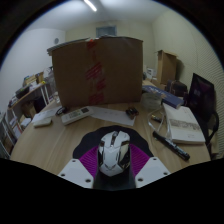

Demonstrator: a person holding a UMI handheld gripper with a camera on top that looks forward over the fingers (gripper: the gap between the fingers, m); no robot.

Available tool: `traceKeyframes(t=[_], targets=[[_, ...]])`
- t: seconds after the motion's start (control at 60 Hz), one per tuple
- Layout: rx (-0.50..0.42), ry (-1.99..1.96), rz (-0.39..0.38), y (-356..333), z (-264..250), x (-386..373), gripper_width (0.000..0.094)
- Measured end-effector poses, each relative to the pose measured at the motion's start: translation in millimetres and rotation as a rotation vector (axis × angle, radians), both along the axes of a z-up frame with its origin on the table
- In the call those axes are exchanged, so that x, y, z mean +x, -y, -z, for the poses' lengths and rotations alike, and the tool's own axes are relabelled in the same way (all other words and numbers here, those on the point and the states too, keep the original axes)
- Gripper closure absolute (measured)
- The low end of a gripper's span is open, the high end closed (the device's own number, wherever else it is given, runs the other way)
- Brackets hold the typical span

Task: Arrange mouse

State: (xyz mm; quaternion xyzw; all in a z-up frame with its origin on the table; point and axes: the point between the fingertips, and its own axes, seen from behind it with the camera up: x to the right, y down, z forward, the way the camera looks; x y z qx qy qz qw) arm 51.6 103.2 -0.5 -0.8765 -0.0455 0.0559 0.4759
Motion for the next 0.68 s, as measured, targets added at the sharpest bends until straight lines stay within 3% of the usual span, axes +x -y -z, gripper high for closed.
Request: traceKeyframes(t=[0.05, 0.2, 0.283, 0.317, 0.583, 0.683], targets=[[-0.013, 0.004, -0.001, 1.4, 4.1, 0.2, 0.0519], [-0.025, 0.004, -0.019, 0.4, 9.8, -1.6, 0.0346], [-0.016, 0.006, -0.056, 8.9, 7.1, -7.7, 0.0070], [-0.013, 0.009, -0.055, 15.8, 5.0, -6.8, 0.0110], [0.132, -0.126, -0.093, 116.8, -42.6, 5.8, 0.0088], [0.135, -0.184, -0.110, 149.7, -34.4, 19.9, 0.0093]])
